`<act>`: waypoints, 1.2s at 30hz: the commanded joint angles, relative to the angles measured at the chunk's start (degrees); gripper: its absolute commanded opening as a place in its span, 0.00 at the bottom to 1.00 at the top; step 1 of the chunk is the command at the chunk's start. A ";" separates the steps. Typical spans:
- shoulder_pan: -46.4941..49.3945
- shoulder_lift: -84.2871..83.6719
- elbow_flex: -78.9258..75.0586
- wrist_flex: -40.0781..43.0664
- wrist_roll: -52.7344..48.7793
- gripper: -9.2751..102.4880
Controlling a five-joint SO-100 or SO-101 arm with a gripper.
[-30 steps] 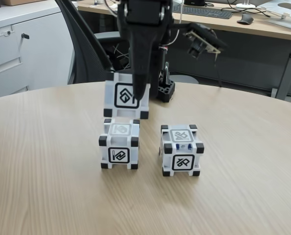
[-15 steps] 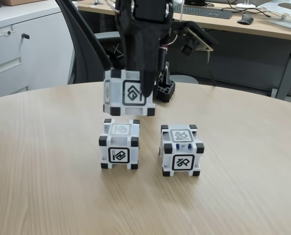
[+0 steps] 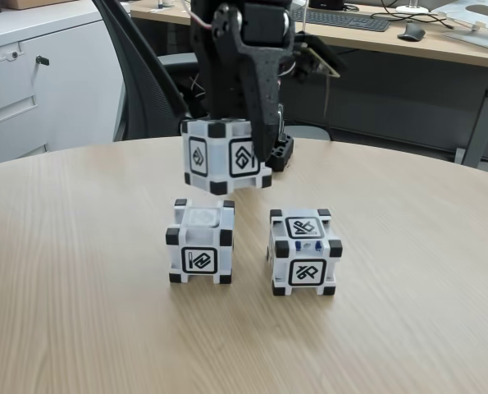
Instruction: Stack cubes from left to right.
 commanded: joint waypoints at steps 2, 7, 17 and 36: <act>0.26 0.44 -2.46 1.14 -2.20 0.08; 0.35 0.35 -2.37 1.23 -2.37 0.08; 1.93 0.35 -2.37 0.44 -0.70 0.08; 8.09 0.44 -2.29 0.26 0.53 0.08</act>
